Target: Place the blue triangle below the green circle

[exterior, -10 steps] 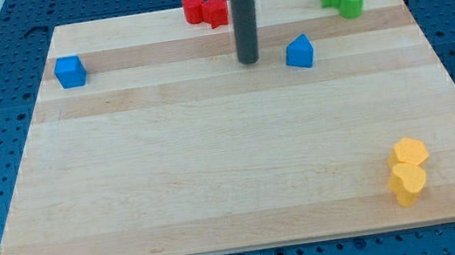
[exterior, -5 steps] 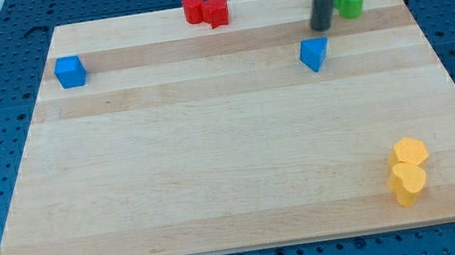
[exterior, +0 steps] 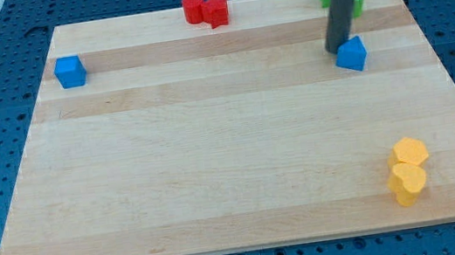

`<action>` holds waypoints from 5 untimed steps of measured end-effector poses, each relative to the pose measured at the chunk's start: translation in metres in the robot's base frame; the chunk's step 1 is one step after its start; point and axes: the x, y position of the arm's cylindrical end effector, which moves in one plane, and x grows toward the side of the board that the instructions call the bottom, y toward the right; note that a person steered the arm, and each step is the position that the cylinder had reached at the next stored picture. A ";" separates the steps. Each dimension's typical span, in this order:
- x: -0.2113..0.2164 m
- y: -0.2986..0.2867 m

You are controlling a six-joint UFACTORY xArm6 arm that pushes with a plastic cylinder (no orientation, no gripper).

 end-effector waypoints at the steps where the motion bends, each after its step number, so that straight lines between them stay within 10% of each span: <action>1: 0.000 -0.021; 5: 0.008 -0.051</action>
